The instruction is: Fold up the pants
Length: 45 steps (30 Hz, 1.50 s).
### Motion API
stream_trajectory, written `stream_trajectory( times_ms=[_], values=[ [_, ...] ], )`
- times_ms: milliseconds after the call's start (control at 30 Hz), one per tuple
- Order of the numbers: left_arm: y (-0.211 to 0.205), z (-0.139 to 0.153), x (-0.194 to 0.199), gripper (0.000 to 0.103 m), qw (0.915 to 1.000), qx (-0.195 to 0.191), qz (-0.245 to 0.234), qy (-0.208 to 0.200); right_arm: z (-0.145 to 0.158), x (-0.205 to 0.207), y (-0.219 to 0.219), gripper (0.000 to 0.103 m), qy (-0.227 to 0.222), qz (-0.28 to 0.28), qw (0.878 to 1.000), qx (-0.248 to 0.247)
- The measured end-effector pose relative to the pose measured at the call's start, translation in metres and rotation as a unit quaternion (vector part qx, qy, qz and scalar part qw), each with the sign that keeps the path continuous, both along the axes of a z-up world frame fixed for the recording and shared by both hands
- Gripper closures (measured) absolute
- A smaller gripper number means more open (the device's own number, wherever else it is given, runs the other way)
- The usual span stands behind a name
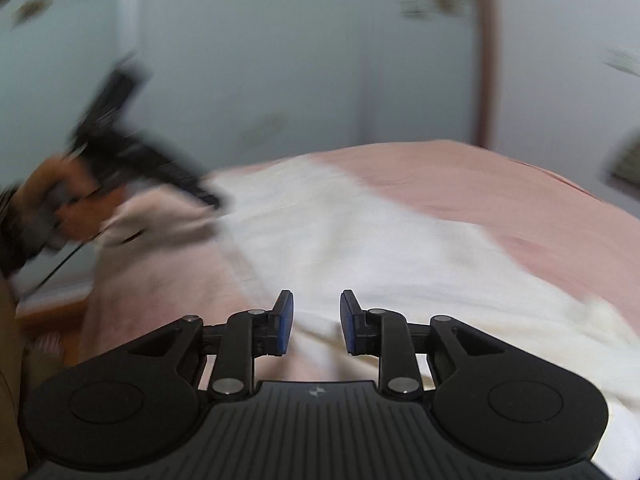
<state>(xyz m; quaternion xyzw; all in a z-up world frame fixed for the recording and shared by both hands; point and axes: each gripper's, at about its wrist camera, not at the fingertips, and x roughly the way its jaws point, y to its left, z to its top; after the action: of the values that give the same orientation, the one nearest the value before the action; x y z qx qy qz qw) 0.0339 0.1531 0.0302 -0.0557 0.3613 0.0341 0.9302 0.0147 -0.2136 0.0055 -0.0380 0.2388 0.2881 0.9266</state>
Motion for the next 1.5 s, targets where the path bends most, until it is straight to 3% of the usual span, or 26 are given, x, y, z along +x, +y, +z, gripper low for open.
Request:
stream_trajectory(
  times_ms=[67, 133, 200, 267, 333, 400, 433, 533, 600, 633, 667, 733, 867, 933, 1000, 1133, 1200, 1300, 1400, 1500],
  values=[
    [-0.014, 0.011, -0.002, 0.069, 0.9995, -0.007, -0.027, -0.017, -0.005, 0.004, -0.038, 0.076, 0.023, -0.082, 0.996, 0.012],
    [-0.037, 0.017, -0.001, 0.067, 0.9966, -0.014, -0.076, -0.029, -0.019, 0.009, -0.066, 0.074, 0.075, -0.162, 0.984, 0.007],
    [-0.069, 0.018, -0.001, 0.062, 0.9893, -0.003, -0.141, -0.037, -0.037, 0.008, -0.081, 0.074, 0.122, -0.183, 0.975, -0.007],
    [-0.107, 0.015, -0.003, 0.058, 0.9770, 0.032, -0.206, -0.045, -0.038, -0.002, -0.090, 0.073, 0.115, -0.199, 0.973, 0.027],
    [-0.147, 0.009, -0.012, 0.048, 0.9565, 0.077, -0.275, -0.059, -0.032, -0.003, -0.098, 0.068, 0.107, -0.218, 0.965, 0.098],
    [-0.184, 0.002, -0.026, 0.041, 0.9307, 0.129, -0.331, -0.089, -0.028, 0.002, -0.107, 0.048, 0.096, -0.257, 0.949, 0.158],
    [-0.200, -0.003, -0.034, 0.038, 0.9168, 0.155, -0.352, -0.106, -0.028, 0.007, -0.111, 0.033, 0.100, -0.273, 0.938, 0.187],
    [-0.234, -0.019, -0.055, 0.034, 0.8794, 0.208, -0.403, -0.144, -0.039, 0.028, -0.124, 0.031, 0.131, -0.291, 0.910, 0.266],
    [-0.250, -0.030, -0.060, 0.033, 0.8639, 0.217, -0.431, -0.145, -0.052, 0.038, -0.128, 0.040, 0.151, -0.311, 0.891, 0.295],
    [-0.255, -0.036, -0.060, 0.033, 0.8585, 0.224, -0.438, -0.144, -0.058, 0.041, -0.130, 0.068, 0.157, -0.316, 0.885, 0.305],
    [-0.262, -0.042, -0.061, 0.033, 0.8520, 0.239, -0.442, -0.147, -0.063, 0.041, -0.132, 0.082, 0.164, -0.322, 0.876, 0.318],
    [-0.271, -0.053, -0.064, 0.033, 0.8343, 0.276, -0.445, -0.172, -0.069, 0.034, -0.133, 0.089, 0.159, -0.326, 0.867, 0.343],
    [-0.276, -0.069, -0.073, 0.037, 0.7914, 0.322, -0.463, -0.237, -0.065, 0.020, -0.132, 0.092, 0.134, -0.330, 0.865, 0.354],
    [-0.279, -0.076, -0.074, 0.056, 0.7779, 0.327, -0.479, -0.242, -0.059, 0.010, -0.133, 0.092, 0.123, -0.329, 0.868, 0.351],
    [-0.282, -0.080, -0.071, 0.072, 0.7781, 0.317, -0.495, -0.221, -0.054, 0.001, -0.134, 0.093, 0.117, -0.324, 0.871, 0.351],
    [-0.280, -0.078, -0.063, 0.096, 0.7986, 0.267, -0.509, -0.179, -0.048, -0.014, -0.131, 0.093, 0.118, -0.323, 0.877, 0.335],
    [-0.275, -0.072, -0.065, 0.096, 0.8049, 0.242, -0.513, -0.173, -0.050, -0.021, -0.131, 0.093, 0.125, -0.325, 0.878, 0.328],
    [-0.269, -0.068, -0.069, 0.096, 0.8043, 0.215, -0.533, -0.152, -0.055, -0.033, -0.129, 0.092, 0.150, -0.322, 0.884, 0.303],
    [-0.265, -0.077, -0.069, 0.097, 0.7992, 0.214, -0.544, -0.139, -0.054, -0.036, -0.127, 0.084, 0.171, -0.318, 0.893, 0.269],
    [-0.265, -0.081, -0.064, 0.098, 0.8025, 0.203, -0.545, -0.132, -0.039, -0.044, -0.141, 0.083, 0.126, -0.342, 0.901, 0.233]
  ],
)
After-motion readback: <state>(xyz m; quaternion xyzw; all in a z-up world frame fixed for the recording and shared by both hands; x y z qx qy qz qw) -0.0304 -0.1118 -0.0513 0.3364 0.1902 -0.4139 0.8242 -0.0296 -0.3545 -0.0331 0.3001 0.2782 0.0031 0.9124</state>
